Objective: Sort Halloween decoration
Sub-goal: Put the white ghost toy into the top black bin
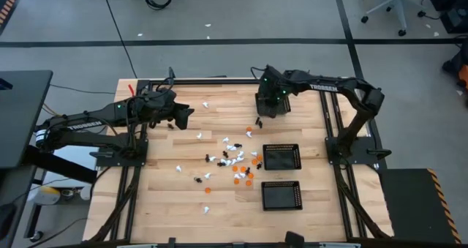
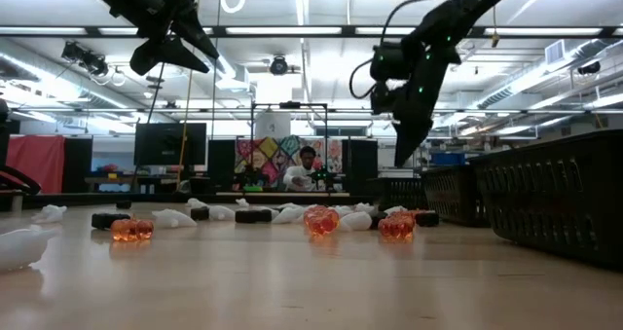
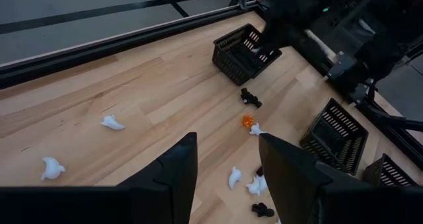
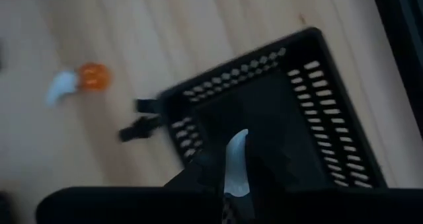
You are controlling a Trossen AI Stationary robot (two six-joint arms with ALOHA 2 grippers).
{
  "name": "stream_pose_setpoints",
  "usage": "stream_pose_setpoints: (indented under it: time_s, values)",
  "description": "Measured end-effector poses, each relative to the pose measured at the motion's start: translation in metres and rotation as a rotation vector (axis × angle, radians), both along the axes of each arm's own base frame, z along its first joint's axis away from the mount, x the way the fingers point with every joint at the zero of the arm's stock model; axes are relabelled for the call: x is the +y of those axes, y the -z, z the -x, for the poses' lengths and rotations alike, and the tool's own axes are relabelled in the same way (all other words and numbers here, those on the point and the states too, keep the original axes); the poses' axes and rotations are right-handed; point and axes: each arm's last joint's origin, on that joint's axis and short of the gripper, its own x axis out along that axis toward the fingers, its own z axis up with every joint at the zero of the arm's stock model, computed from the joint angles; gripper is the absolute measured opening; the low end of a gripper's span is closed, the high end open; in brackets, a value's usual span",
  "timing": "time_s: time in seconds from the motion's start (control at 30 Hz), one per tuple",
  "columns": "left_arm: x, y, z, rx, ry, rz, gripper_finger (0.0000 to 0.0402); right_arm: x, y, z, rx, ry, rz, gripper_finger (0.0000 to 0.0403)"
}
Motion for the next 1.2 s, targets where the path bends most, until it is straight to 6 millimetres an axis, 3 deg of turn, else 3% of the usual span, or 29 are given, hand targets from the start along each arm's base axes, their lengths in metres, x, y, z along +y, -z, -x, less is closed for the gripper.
stream_pose_setpoints:
  time_s: [0.3, 0.47, 0.77, 0.9, 1.0, 1.2]
  values:
    - [0.0, 0.0, 0.0, 0.002, 0.0, 0.0, 0.0172, -0.03, 0.046, 0.0, 0.068, 0.162, -0.079, 0.0054]
    - [0.0, 0.0, 0.0, 0.001, 0.0, 0.0, 0.0172, -0.033, 0.051, 0.001, 0.069, 0.241, -0.109, 0.0069]
    - [0.0, 0.0, 0.0, 0.004, 0.003, -0.003, 0.0172, -0.037, 0.041, 0.007, 0.041, 0.255, -0.107, 0.0131]
    - [0.0, 0.0, 0.0, 0.004, 0.002, -0.003, 0.0172, -0.032, 0.027, 0.007, 0.036, 0.233, -0.146, 0.0147]
    - [0.0, 0.0, 0.0, 0.004, 0.003, -0.003, 0.0172, -0.02, 0.002, -0.003, 0.018, 0.153, -0.141, 0.0153]
    - [0.0, 0.0, 0.0, 0.008, 0.008, -0.011, 0.0172, 0.025, -0.032, -0.041, 0.025, -0.056, -0.025, 0.0156]
